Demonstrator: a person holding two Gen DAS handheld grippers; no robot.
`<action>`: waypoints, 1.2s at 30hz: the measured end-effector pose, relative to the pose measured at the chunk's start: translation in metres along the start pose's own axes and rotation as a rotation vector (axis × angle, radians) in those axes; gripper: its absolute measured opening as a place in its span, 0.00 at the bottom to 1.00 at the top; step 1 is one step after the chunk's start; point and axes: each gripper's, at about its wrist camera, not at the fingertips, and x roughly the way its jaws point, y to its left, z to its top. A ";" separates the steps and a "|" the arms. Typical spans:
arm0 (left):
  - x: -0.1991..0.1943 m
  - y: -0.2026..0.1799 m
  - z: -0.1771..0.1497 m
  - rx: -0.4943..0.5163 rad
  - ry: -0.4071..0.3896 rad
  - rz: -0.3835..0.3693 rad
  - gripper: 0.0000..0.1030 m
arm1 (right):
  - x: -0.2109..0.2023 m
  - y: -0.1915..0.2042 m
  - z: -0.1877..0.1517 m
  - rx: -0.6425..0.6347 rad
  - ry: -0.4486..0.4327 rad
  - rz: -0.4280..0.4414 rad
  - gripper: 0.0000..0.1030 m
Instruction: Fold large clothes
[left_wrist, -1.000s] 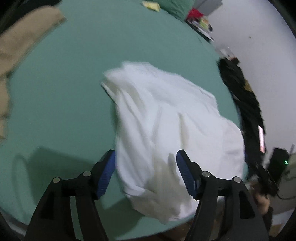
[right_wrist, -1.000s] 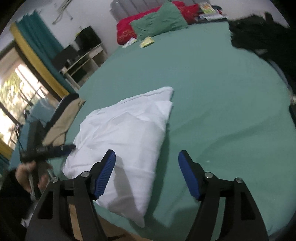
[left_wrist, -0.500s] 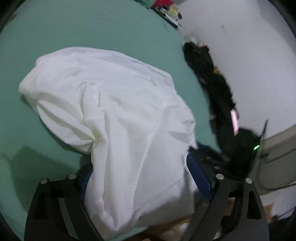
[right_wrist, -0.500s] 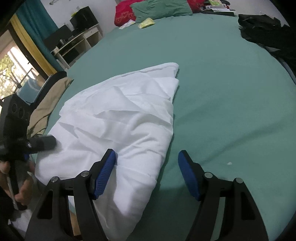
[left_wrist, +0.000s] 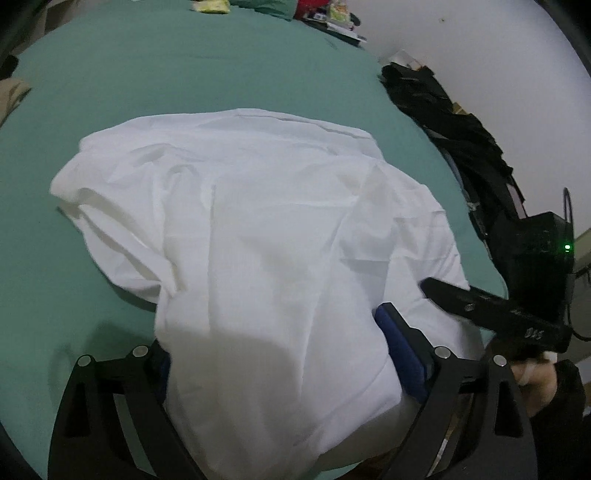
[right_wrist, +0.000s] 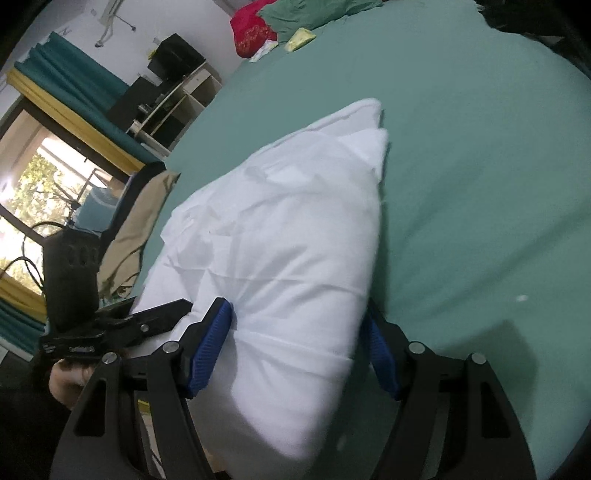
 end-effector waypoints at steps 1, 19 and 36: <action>0.001 -0.001 -0.001 0.007 -0.005 -0.009 0.88 | 0.002 0.002 0.000 0.002 -0.002 0.015 0.57; -0.069 -0.004 0.016 0.004 -0.157 -0.172 0.29 | -0.044 0.075 0.027 -0.083 -0.198 0.096 0.20; -0.212 0.112 0.131 0.071 -0.423 -0.032 0.29 | 0.031 0.216 0.145 -0.267 -0.328 0.261 0.20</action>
